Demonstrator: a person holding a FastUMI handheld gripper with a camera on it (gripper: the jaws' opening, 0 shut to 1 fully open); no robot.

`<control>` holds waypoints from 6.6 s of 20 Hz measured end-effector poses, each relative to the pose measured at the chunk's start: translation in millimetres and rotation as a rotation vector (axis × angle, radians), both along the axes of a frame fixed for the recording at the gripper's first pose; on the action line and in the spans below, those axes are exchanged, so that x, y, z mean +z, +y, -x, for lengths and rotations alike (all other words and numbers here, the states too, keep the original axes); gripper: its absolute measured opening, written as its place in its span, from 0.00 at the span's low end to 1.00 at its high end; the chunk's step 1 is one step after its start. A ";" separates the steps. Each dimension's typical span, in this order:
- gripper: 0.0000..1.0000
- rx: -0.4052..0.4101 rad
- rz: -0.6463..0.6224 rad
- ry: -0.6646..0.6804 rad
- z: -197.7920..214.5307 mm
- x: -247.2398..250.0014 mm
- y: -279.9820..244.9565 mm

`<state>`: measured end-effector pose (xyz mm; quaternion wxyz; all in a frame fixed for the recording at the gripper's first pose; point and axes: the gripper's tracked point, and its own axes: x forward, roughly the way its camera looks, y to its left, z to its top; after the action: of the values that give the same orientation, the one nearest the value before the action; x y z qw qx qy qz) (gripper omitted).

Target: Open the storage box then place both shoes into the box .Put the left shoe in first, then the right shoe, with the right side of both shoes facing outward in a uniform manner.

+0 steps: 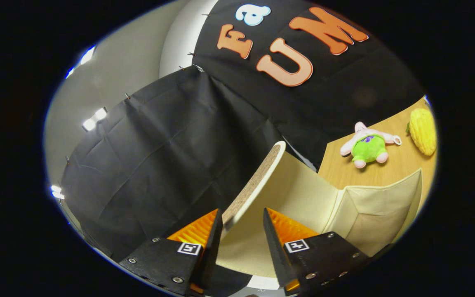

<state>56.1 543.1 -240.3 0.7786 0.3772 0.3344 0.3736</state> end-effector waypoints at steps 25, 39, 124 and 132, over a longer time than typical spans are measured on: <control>0.94 -0.142 0.920 0.025 49.6 -161.4 -348.6; 0.60 -0.038 1.043 0.399 82.9 -271.8 -405.6; 0.96 -0.243 0.875 0.382 86.0 -214.0 -502.2; 0.76 -0.247 0.903 0.482 90.7 -272.1 -522.7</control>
<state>-34.6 20.5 -512.4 0.8029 0.1161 0.5847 0.0006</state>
